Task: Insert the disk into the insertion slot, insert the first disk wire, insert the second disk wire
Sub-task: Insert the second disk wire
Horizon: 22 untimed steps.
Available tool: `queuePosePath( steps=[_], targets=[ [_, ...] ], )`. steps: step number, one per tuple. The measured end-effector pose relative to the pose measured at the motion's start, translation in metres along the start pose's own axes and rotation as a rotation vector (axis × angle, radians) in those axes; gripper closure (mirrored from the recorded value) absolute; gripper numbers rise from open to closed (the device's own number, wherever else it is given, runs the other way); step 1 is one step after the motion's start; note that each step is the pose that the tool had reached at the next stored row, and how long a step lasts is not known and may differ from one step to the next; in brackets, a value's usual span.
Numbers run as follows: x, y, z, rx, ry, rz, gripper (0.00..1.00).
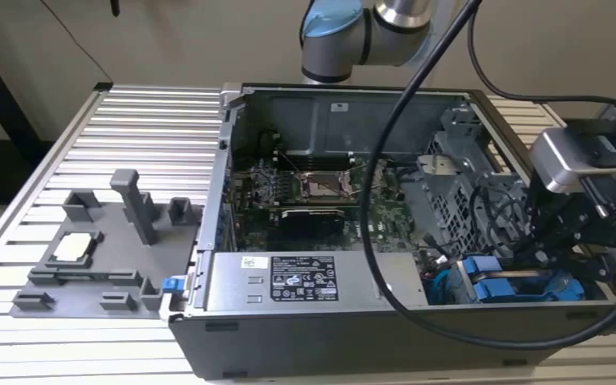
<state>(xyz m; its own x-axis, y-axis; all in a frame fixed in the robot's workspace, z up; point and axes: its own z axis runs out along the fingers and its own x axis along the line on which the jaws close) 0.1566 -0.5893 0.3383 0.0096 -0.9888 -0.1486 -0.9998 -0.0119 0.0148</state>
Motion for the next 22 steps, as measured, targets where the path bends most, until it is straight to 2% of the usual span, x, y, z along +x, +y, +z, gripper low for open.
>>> queuePosePath(
  steps=[7, 8, 13, 16, 22],
  targets=[
    [0.0008, 0.0000, 0.0073, 0.0011, 0.0004, 0.007, 0.84],
    [0.0003, 0.0000, 0.0063, 0.0012, 0.0022, 0.007, 0.84],
    [0.0004, 0.0000, 0.0067, 0.0009, 0.0020, 0.007, 0.84],
    [0.0033, -0.0001, 0.0033, 0.0011, 0.0088, 0.007, 0.84],
    [0.0026, 0.0000, 0.0044, 0.0011, 0.0068, 0.008, 0.84]
  ],
)
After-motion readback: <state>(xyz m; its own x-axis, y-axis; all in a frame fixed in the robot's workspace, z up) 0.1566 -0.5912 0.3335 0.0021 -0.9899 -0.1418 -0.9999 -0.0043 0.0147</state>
